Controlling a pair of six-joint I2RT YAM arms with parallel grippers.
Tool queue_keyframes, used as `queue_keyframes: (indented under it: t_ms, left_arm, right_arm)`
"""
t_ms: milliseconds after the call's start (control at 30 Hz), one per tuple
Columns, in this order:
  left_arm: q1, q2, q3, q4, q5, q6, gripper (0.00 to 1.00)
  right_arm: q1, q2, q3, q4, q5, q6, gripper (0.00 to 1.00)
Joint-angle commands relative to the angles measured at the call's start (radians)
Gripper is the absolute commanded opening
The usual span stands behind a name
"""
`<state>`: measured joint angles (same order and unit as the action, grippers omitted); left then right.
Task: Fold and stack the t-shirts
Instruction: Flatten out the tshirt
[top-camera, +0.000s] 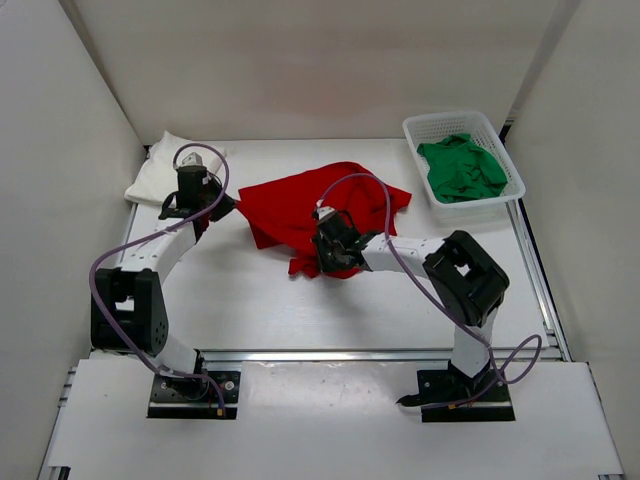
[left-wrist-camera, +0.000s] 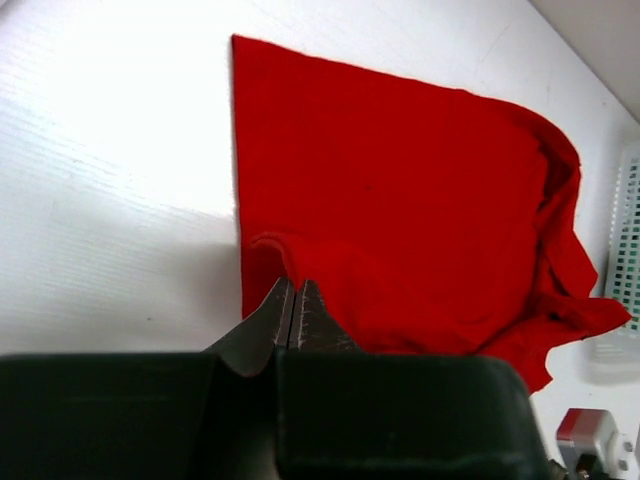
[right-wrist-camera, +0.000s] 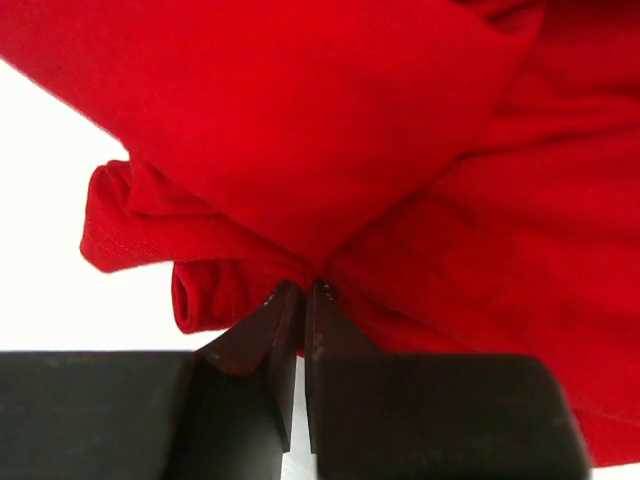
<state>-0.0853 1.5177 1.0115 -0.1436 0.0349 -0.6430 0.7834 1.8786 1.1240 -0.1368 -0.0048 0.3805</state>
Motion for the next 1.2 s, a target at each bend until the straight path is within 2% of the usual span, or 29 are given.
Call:
queue_keyframes:
  t_ms: [0,100,167,200,233,267,333,467,667,767,800,833,867,900,933,1000,1033,1100,1133,1167]
  left_arm:
    - [0.002,-0.011,0.059,-0.005,0.013,0.022,0.0]
    - [-0.008,-0.008,0.084,-0.024,0.014,0.022,0.0]
    - [-0.019,-0.002,0.105,-0.042,0.023,0.028,0.0]
    - [-0.021,0.005,0.113,-0.044,0.008,0.032,0.0]
    - [-0.025,0.013,0.113,-0.05,-0.004,0.037,0.0]
    - [-0.019,0.012,0.111,-0.053,-0.004,0.042,0.0]
    - [-0.013,0.007,0.084,-0.044,0.0,0.037,0.0]
    - [0.001,-0.011,0.052,-0.03,0.011,0.026,0.0]
    - [-0.021,0.006,0.102,-0.062,-0.01,0.046,0.0]
    - [-0.027,-0.008,0.079,-0.048,-0.01,0.04,0.0]
    - [-0.024,-0.014,0.07,-0.048,-0.001,0.04,0.0]
    - [-0.022,-0.016,0.059,-0.042,-0.003,0.029,0.0]
    - [-0.015,-0.027,0.041,-0.039,0.005,0.025,0.0]
    - [-0.025,-0.043,0.024,-0.036,-0.001,0.017,0.0]
    - [-0.025,-0.045,0.01,-0.036,0.0,0.006,0.0]
    - [-0.037,-0.077,-0.037,-0.027,-0.004,-0.004,0.0]
    - [-0.045,-0.086,-0.048,-0.033,-0.024,-0.007,0.0]
    - [-0.047,-0.137,-0.121,-0.024,-0.032,-0.024,0.0]
    - [-0.051,-0.154,-0.134,-0.018,-0.033,-0.032,0.0]
    - [-0.05,-0.177,-0.164,-0.027,-0.026,-0.029,0.0]
  right_arm:
    - [0.005,-0.1,-0.077,-0.133,0.019,-0.037,0.0]
    - [0.04,-0.365,-0.163,-0.237,-0.056,-0.084,0.0]
    - [0.018,-0.462,-0.174,-0.35,-0.189,-0.104,0.1]
    - [-0.001,-0.511,-0.173,-0.38,-0.208,-0.118,0.11]
    - [0.0,-0.538,-0.188,-0.418,-0.228,-0.123,0.21]
    - [0.013,-0.558,-0.196,-0.435,-0.201,-0.12,0.43]
    - [0.008,-0.613,-0.258,-0.445,-0.186,-0.115,0.66]
    - [-0.126,-0.664,-0.383,-0.353,-0.182,-0.057,0.71]
    - [-0.279,-0.627,-0.46,-0.241,-0.068,0.046,0.67]
    - [-0.38,-0.561,-0.521,-0.106,-0.129,0.09,0.66]
    - [-0.394,-0.514,-0.536,-0.069,-0.142,0.095,0.58]
    - [-0.417,-0.489,-0.527,-0.023,-0.15,0.093,0.45]
    - [-0.441,-0.44,-0.521,0.008,-0.152,0.103,0.38]
    - [-0.45,-0.382,-0.494,0.041,-0.173,0.107,0.21]
    - [-0.475,-0.354,-0.465,0.048,-0.184,0.101,0.08]
    - [-0.503,-0.219,-0.315,0.062,-0.184,0.074,0.0]
    - [-0.522,-0.184,-0.265,0.042,-0.205,0.06,0.0]
    - [-0.556,-0.063,-0.047,-0.013,-0.173,0.02,0.0]
    - [-0.565,-0.044,0.008,-0.058,-0.172,0.011,0.03]
    - [-0.575,-0.021,0.101,-0.087,-0.172,-0.006,0.12]
